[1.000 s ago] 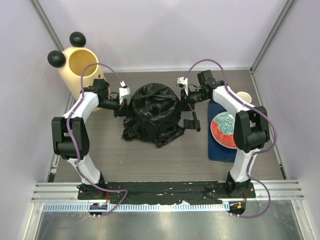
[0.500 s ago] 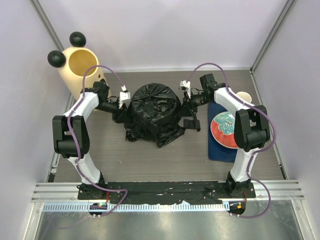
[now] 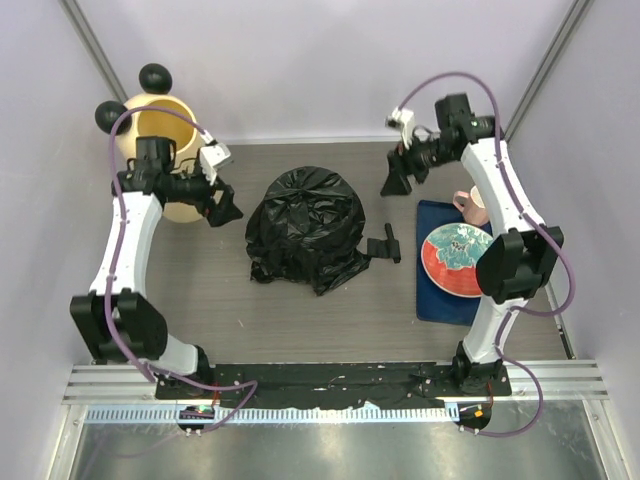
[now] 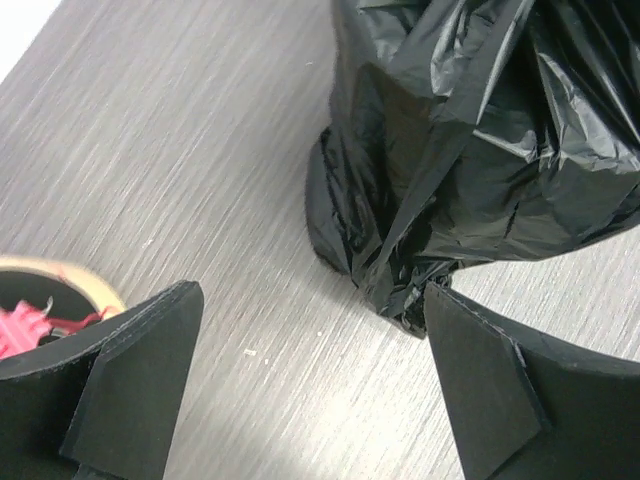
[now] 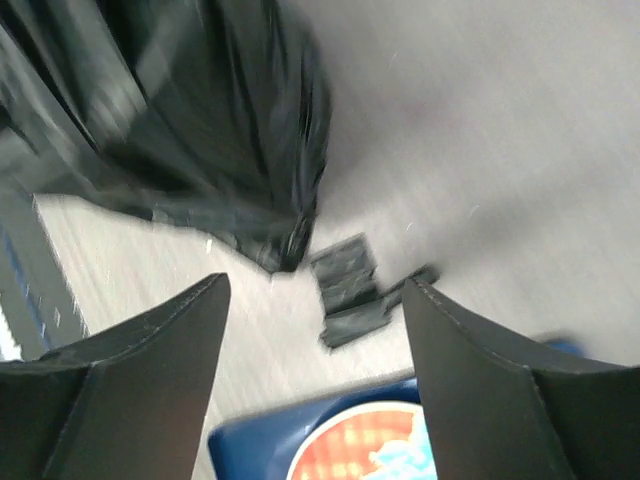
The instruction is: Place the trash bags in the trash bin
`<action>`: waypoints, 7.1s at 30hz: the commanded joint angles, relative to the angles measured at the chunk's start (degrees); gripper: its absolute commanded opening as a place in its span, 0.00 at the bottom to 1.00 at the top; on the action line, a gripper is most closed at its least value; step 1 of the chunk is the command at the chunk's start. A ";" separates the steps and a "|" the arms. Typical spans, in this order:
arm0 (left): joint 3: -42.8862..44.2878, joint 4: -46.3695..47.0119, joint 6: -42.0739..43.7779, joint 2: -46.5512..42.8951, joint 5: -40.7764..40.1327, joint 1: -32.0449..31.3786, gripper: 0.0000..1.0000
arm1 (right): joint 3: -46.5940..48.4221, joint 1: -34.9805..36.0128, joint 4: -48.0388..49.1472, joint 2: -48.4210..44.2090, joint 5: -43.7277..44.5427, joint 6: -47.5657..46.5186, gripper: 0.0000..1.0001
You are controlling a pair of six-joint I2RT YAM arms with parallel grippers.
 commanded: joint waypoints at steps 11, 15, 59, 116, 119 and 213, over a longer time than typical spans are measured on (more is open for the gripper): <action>-9.37 24.46 -36.81 -8.60 -11.13 0.88 1.00 | 34.71 28.54 6.55 6.23 20.44 19.00 0.35; -10.61 23.59 -37.77 -9.48 -11.83 0.88 1.00 | 29.61 31.71 6.23 6.83 22.02 17.60 0.26; -4.99 19.89 -44.01 -7.46 -15.44 0.88 1.00 | -2.48 32.16 17.37 9.48 25.37 14.08 0.16; 6.88 -1.64 -13.78 28.13 -42.07 -37.44 0.58 | -17.86 7.19 46.12 -25.95 25.81 46.86 0.15; 7.32 -2.17 -13.95 31.47 -42.68 -37.44 0.58 | -16.90 7.11 45.15 -25.33 25.37 46.43 0.15; -5.52 26.75 -9.12 13.81 -48.31 -39.37 0.18 | -19.09 12.04 29.68 -23.65 17.57 30.25 0.54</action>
